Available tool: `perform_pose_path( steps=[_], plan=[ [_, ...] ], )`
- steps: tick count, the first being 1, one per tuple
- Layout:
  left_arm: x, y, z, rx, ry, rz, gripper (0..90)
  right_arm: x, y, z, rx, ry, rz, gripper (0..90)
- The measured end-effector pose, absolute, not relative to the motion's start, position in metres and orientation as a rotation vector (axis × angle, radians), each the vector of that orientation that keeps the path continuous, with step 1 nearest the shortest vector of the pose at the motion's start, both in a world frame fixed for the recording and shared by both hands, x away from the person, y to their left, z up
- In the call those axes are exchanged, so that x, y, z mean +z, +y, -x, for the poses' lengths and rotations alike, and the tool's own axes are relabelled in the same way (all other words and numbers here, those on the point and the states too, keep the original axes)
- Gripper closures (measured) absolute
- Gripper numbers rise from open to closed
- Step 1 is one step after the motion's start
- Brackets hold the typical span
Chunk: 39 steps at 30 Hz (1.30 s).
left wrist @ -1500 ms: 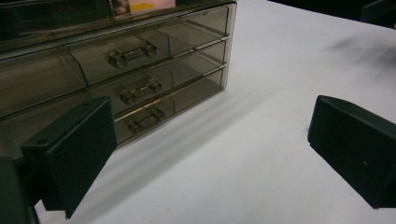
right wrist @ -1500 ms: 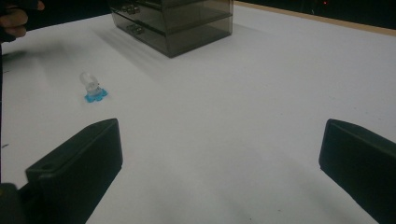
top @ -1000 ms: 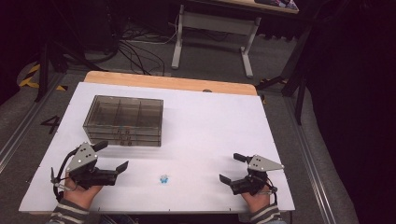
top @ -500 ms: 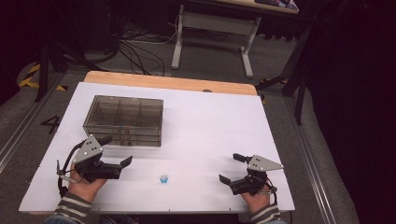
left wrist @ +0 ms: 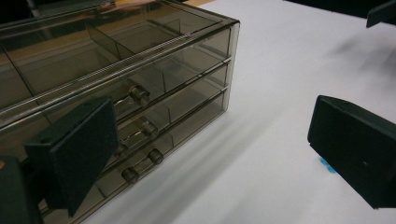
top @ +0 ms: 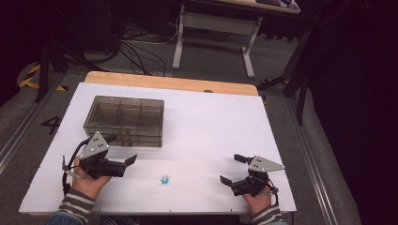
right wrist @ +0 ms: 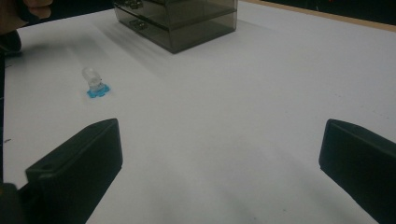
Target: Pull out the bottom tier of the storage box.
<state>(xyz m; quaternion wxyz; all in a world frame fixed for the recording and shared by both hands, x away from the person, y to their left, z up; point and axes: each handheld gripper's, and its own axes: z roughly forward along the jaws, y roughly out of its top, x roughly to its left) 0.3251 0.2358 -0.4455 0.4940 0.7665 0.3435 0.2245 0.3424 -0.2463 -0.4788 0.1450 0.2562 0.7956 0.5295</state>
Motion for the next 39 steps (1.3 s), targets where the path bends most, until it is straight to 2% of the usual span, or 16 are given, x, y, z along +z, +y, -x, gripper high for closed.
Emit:
perform_pose_path(
  steps=[6, 13, 22, 39],
  plan=[
    [-0.443, 0.236, -0.326, 0.538, 0.808, -1.874, 4.4, -0.479, -0.246, -0.342, 1.526, 2.292, -0.737, 0.2],
    [-0.441, 0.235, -0.327, 0.537, 0.766, -1.922, 13.0, -0.479, -0.246, -0.342, 1.525, 2.294, -0.736, 0.2],
    [-0.437, 0.238, -0.327, 0.540, 0.731, -1.949, 15.9, -0.479, -0.246, -0.342, 1.527, 2.297, -0.736, 0.2],
    [-0.425, 0.236, -0.320, 0.707, 0.597, -2.066, 16.7, -0.480, -0.246, -0.342, 1.520, 2.305, -0.740, 0.2]
  ],
)
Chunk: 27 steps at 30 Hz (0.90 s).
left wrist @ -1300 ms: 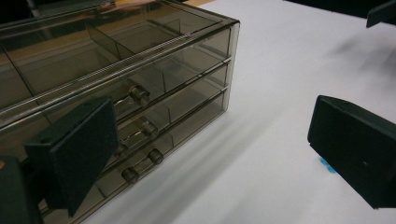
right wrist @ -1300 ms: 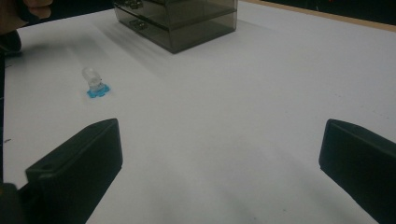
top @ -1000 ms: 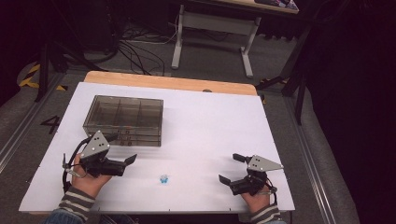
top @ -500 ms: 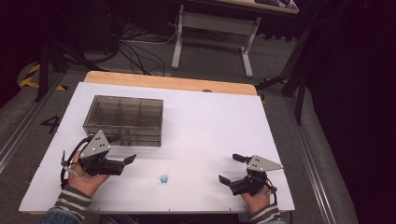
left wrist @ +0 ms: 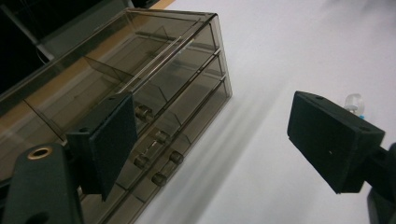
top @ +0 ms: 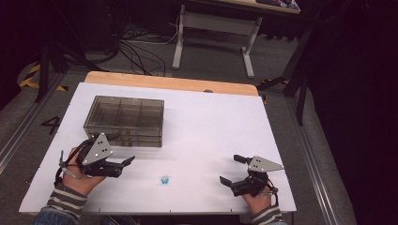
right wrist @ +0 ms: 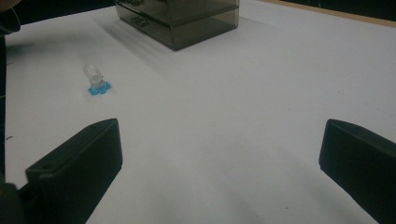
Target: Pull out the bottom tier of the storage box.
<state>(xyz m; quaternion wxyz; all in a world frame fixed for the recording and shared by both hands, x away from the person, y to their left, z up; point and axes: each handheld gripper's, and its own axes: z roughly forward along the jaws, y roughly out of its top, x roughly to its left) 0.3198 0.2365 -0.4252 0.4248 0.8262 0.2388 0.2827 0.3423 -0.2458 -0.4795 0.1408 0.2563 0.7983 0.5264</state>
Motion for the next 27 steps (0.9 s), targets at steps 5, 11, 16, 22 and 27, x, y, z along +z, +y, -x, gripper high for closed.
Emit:
perform_pose_path(
  steps=[5, 11, 16, 22, 27],
  plan=[
    [-0.4238, 0.2390, -0.3198, 0.733, 0.589, -2.081, 16.8, -0.4797, -0.2455, -0.3422, 1.518, 2.306, -0.738, 0.2],
    [-0.4221, 0.2390, -0.3185, 0.773, 0.572, -2.105, 16.8, -0.4798, -0.2456, -0.3419, 1.516, 2.307, -0.738, 0.2],
    [-0.4227, 0.2390, -0.3179, 0.799, 0.558, -2.126, 16.8, -0.4799, -0.2454, -0.3418, 1.515, 2.309, -0.739, 0.2],
    [-0.4235, 0.2390, -0.3166, 0.852, 0.543, -2.159, 15.9, -0.4801, -0.2446, -0.3418, 1.513, 2.314, -0.735, 0.2],
    [-0.4255, 0.2377, -0.3154, 0.890, 0.521, -2.188, 17.5, -0.4803, -0.2438, -0.3418, 1.510, 2.317, -0.729, 0.2]
  ],
)
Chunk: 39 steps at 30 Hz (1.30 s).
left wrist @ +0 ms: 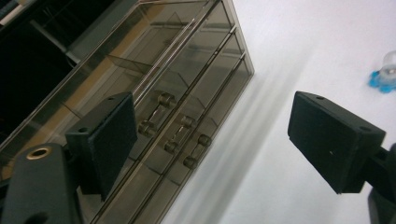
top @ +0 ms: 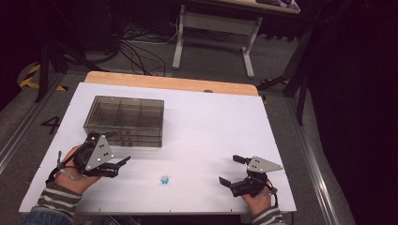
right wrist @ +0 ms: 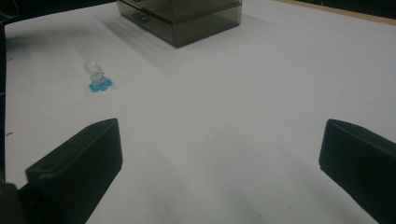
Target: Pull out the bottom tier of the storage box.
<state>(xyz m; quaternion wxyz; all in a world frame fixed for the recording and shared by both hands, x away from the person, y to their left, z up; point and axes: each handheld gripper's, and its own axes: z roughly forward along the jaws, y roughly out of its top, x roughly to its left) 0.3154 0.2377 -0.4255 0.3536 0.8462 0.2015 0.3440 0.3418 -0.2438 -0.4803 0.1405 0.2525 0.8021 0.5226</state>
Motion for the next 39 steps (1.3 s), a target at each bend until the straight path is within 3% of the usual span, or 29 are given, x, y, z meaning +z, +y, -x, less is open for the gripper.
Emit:
perform_pose_path(
  steps=[11, 39],
  plan=[
    [-0.439, 0.230, -0.309, 1.090, 0.462, -2.235, 17.7, -0.481, -0.243, -0.342, 1.504, 2.321, -0.726, 0.3],
    [-0.466, 0.220, -0.305, 1.292, 0.369, -2.388, 28.4, -0.481, -0.243, -0.342, 1.502, 2.322, -0.729, 0.4]
  ],
)
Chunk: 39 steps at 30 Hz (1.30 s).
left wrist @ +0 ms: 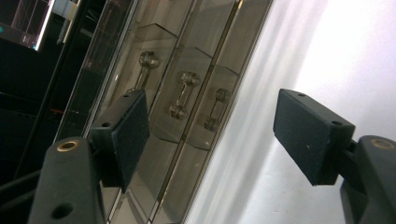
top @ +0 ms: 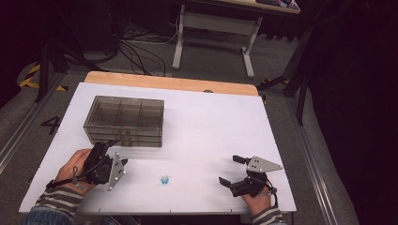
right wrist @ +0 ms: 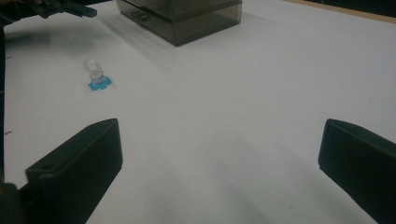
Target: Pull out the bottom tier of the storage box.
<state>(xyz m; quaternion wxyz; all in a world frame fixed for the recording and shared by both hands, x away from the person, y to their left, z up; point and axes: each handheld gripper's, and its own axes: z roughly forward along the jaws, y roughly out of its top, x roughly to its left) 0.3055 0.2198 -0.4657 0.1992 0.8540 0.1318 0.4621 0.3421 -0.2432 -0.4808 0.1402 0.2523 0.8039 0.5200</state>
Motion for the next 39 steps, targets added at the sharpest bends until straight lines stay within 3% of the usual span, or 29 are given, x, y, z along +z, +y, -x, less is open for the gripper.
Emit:
perform_pose_path(
  steps=[14, 24, 39],
  plan=[
    [-0.472, 0.219, -0.303, 1.361, 0.316, -2.397, 33.9, -0.481, -0.243, -0.342, 1.497, 2.324, -0.729, 0.5],
    [-0.480, 0.218, -0.298, 1.579, 0.213, -2.392, 36.2, -0.481, -0.243, -0.342, 1.497, 2.325, -0.727, 0.5],
    [-0.491, 0.213, -0.296, 1.792, 0.181, -2.357, 41.8, -0.481, -0.243, -0.342, 1.495, 2.327, -0.724, 0.5]
  ],
)
